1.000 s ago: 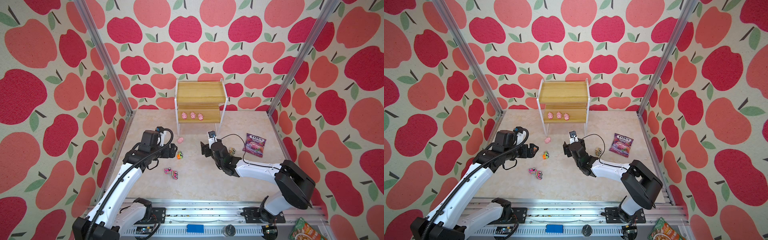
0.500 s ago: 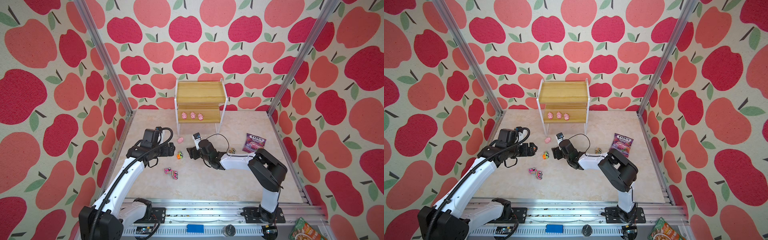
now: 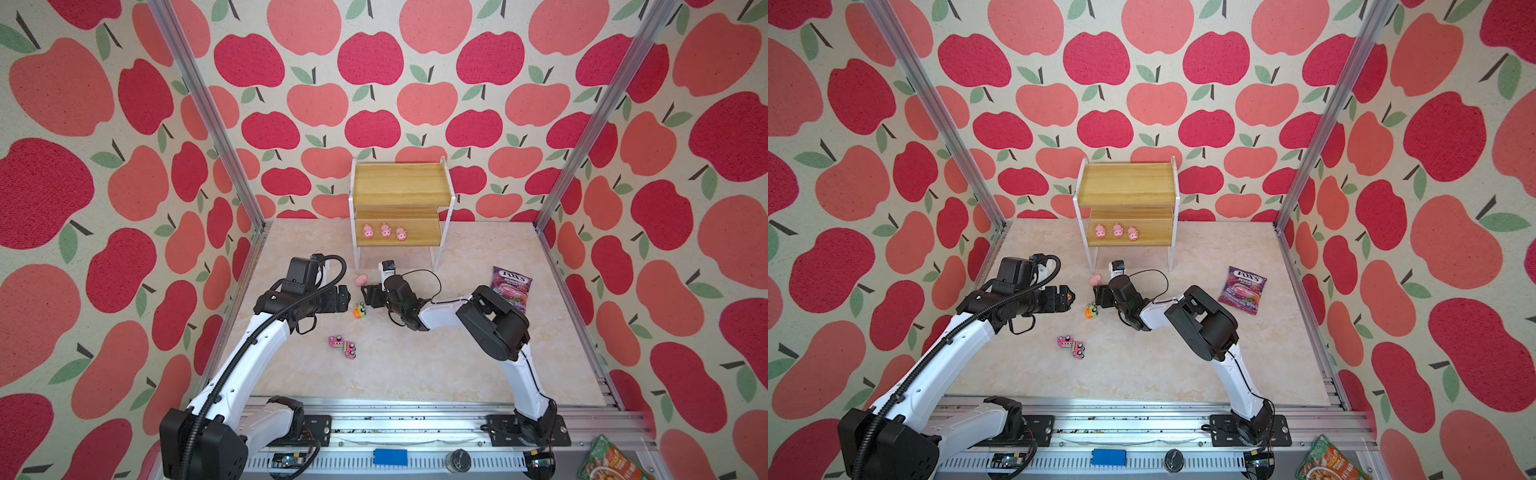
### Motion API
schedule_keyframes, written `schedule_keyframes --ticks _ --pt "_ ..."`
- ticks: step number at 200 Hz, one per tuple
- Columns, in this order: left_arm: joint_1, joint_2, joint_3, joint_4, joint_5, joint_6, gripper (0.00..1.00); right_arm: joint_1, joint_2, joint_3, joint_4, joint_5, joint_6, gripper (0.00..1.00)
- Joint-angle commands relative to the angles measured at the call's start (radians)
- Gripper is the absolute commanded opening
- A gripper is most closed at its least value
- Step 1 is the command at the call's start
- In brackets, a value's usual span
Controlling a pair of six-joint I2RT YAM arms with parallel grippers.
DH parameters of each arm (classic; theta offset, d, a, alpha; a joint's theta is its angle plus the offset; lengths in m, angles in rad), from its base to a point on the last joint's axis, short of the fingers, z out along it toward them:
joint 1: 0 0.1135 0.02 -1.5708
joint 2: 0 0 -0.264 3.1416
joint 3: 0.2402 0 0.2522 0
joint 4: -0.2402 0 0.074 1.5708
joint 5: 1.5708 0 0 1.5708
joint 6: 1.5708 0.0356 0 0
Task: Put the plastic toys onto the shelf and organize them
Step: 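Move the right gripper to the pink pig by the shelf leg and close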
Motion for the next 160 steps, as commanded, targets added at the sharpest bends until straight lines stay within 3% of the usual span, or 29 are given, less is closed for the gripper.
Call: schedule_keyframes --ticks 1,99,160 --pt "0.004 -0.001 0.000 -0.012 0.015 0.004 0.93 -0.021 0.035 0.044 0.067 -0.024 0.076 0.73" --pt "0.003 -0.006 0.000 -0.009 0.023 0.004 0.93 -0.050 0.161 0.207 0.021 -0.125 0.112 0.71" --pt "0.001 -0.005 0.000 -0.007 0.028 0.003 0.92 -0.050 0.206 0.265 -0.014 -0.152 0.099 0.62"
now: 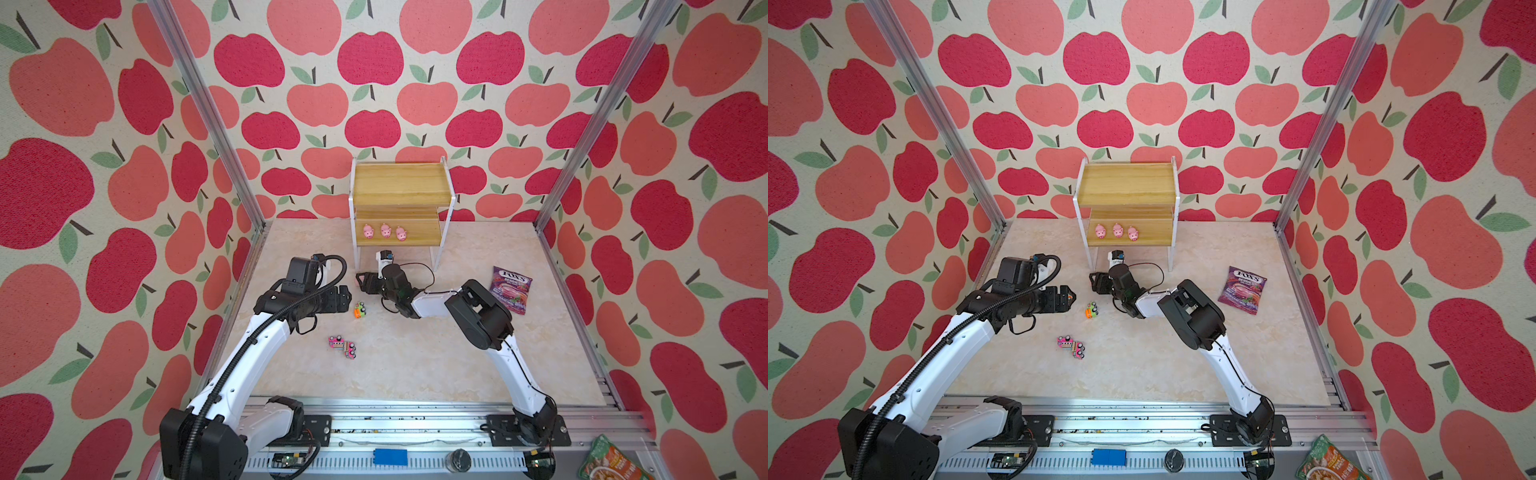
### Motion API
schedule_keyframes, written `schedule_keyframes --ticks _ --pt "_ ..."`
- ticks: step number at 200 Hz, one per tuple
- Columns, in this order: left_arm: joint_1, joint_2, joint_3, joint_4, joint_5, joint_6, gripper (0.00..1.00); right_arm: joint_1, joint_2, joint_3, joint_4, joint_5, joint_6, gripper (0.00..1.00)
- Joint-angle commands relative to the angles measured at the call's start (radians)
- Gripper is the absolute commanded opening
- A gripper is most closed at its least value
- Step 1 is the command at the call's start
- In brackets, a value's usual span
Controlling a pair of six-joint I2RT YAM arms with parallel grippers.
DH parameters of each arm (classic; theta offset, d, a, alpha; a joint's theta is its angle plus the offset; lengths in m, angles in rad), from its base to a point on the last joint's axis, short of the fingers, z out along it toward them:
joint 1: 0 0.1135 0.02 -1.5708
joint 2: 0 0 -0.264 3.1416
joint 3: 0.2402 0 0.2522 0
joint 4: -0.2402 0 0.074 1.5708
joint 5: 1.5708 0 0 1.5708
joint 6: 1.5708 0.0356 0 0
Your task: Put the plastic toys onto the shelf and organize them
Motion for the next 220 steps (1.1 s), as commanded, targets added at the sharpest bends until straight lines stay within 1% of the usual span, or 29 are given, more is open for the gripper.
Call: schedule_keyframes --ticks 1,19,37,77,114,145,169,194,220 --pt "0.000 -0.005 -0.001 -0.008 0.009 0.003 0.92 0.000 0.036 0.039 -0.031 -0.026 -0.001 0.62" --pt "0.000 -0.007 -0.001 -0.006 0.006 0.003 0.92 0.002 0.046 0.059 -0.042 -0.039 -0.011 0.58" --pt "0.001 -0.007 0.000 -0.006 0.008 0.003 0.92 0.005 0.049 0.071 -0.060 -0.041 -0.021 0.52" --pt "-0.001 -0.008 0.000 -0.006 0.009 0.002 0.92 0.009 0.034 0.061 -0.062 -0.036 -0.048 0.31" --pt "-0.003 -0.008 -0.001 -0.006 0.010 0.002 0.92 0.026 -0.025 0.016 -0.055 -0.008 -0.108 0.19" --pt "-0.002 -0.009 -0.001 -0.006 0.009 0.002 0.92 0.044 -0.071 -0.015 -0.071 0.012 -0.164 0.14" --pt "-0.002 -0.012 0.000 -0.006 0.006 0.002 0.92 0.067 -0.126 -0.071 -0.079 0.054 -0.222 0.13" --pt "-0.002 -0.012 0.000 -0.006 0.006 0.002 0.92 0.085 -0.210 -0.159 -0.082 0.105 -0.281 0.13" --pt "-0.004 -0.015 -0.001 -0.008 0.004 0.002 0.92 0.102 -0.337 -0.274 -0.112 0.187 -0.346 0.13"
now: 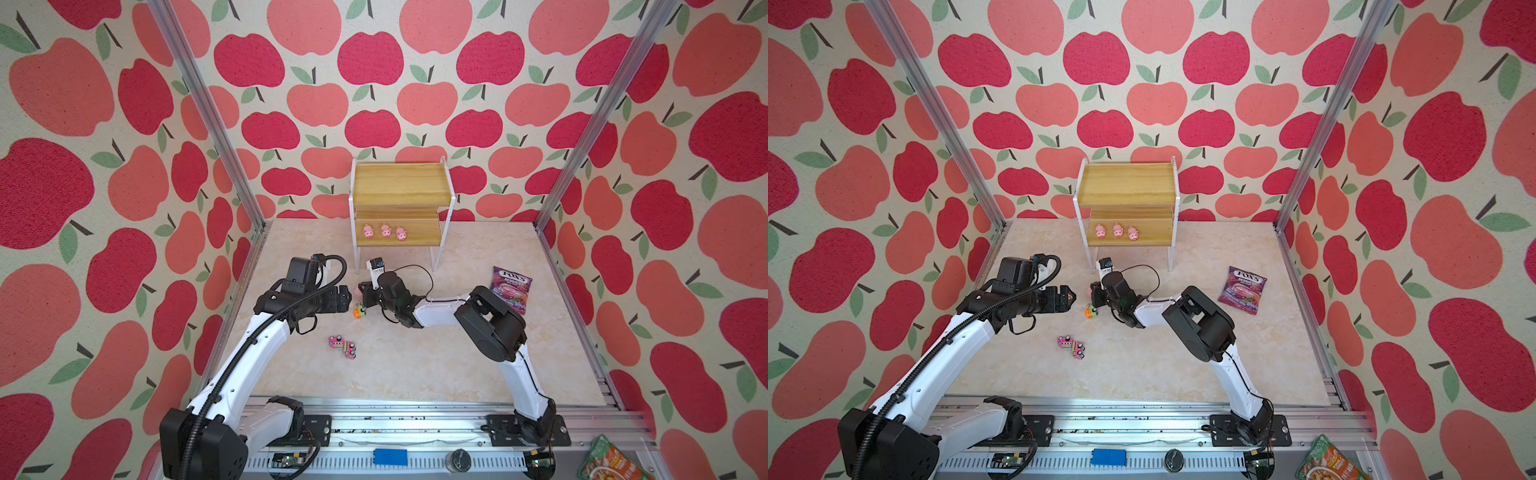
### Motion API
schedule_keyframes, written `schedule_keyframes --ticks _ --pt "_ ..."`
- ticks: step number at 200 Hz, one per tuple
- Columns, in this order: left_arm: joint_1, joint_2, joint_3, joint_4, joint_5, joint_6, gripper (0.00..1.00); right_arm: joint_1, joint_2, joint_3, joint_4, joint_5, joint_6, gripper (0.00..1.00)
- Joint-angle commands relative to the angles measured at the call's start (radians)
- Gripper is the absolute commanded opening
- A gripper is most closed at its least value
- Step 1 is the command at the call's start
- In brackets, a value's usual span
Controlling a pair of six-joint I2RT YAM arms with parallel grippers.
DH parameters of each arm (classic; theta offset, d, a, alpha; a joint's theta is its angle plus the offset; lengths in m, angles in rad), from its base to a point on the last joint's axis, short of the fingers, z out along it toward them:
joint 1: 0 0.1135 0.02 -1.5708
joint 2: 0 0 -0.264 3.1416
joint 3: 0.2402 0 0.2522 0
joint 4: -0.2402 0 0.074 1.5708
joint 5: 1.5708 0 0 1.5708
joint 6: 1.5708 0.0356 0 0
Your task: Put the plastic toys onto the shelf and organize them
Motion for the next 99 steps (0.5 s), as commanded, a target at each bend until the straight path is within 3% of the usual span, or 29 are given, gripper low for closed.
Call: schedule_keyframes --ticks 1,51,99 --pt "-0.004 -0.015 -0.001 -0.008 0.005 0.002 0.92 0.010 -0.129 -0.086 -0.042 0.106 -0.098 0.13" --pt "-0.007 -0.023 -0.001 -0.008 0.001 0.003 0.92 0.025 -0.366 -0.262 -0.336 0.310 -0.170 0.13" --pt "-0.011 -0.018 0.000 -0.008 0.003 0.002 0.92 0.050 -0.450 -0.304 -0.595 0.516 -0.237 0.14"
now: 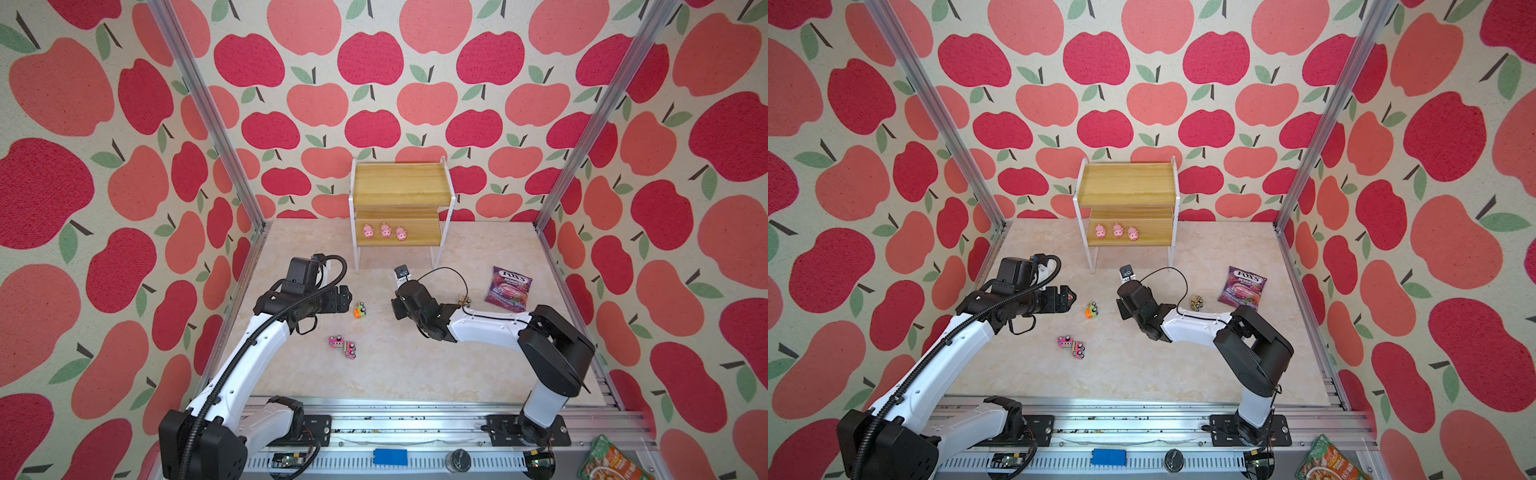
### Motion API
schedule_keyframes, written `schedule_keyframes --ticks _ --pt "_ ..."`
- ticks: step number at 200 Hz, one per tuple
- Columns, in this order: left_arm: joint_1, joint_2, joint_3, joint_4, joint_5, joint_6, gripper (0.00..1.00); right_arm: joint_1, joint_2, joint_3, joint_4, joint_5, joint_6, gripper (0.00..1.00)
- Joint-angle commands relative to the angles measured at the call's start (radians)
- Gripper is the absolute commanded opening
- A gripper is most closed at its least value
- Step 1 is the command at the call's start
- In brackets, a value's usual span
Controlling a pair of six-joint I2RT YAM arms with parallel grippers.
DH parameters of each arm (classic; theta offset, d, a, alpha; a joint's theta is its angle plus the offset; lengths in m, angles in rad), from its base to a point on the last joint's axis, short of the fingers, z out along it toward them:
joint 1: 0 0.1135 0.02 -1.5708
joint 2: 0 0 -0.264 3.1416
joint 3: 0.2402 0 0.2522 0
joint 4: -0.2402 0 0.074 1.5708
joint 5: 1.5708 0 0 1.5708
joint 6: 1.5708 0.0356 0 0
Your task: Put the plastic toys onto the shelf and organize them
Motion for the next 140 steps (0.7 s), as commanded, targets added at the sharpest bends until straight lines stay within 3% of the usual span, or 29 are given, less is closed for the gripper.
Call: schedule_keyframes --ticks 1,42,98,140 --pt "-0.007 -0.011 0.000 -0.008 0.004 0.002 0.92 0.021 -0.030 -0.007 -0.215 0.174 -0.062 0.14" --pt "-0.007 -0.016 0.001 -0.008 -0.011 0.002 0.92 0.076 0.055 0.099 -0.384 0.370 -0.156 0.14" --pt "0.002 -0.025 0.000 -0.011 -0.034 0.005 0.92 0.182 0.260 0.232 -0.453 0.582 -0.316 0.14" --pt "0.016 -0.027 -0.001 -0.008 -0.028 0.002 0.92 0.269 0.365 0.283 -0.442 0.635 -0.371 0.16"
